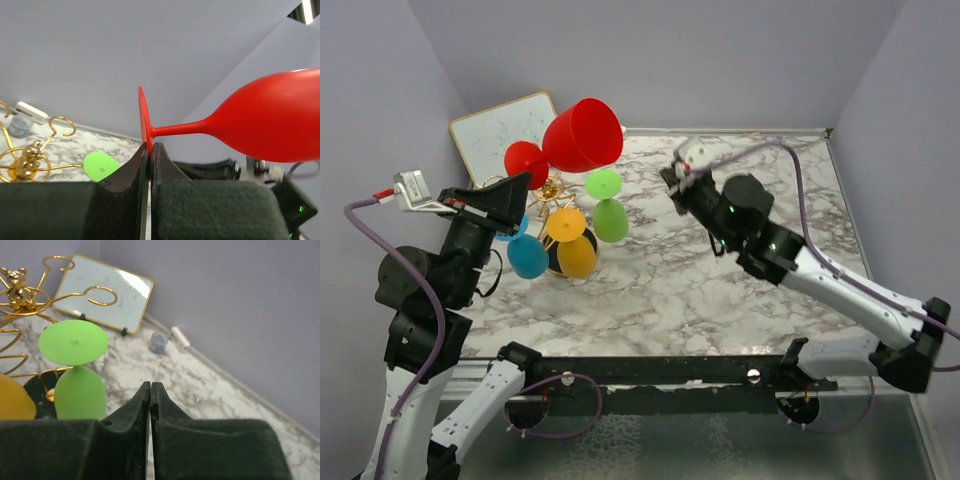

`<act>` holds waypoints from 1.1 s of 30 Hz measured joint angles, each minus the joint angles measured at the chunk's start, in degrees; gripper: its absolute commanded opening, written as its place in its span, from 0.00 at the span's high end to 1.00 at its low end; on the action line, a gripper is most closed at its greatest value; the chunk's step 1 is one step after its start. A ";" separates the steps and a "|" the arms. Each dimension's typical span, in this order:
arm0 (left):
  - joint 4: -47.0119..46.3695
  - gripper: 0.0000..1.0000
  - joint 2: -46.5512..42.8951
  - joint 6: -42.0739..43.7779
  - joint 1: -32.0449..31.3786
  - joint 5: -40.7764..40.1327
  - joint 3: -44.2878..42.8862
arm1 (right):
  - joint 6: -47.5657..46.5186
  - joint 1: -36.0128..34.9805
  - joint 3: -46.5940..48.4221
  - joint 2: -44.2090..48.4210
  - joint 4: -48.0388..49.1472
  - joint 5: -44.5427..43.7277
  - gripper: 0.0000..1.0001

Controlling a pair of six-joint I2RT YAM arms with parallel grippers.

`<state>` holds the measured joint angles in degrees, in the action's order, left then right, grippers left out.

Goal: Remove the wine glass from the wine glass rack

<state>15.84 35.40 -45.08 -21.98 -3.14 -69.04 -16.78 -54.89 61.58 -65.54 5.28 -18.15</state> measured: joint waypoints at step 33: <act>8.26 1.00 16.00 15.65 0.00 12.57 -3.80 | 34.56 29.73 42.91 -16.39 -28.92 69.11 0.46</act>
<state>24.10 51.40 -29.43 -21.98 9.43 -72.84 17.78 -25.17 104.49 -81.93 -23.64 50.96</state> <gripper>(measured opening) 0.029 0.535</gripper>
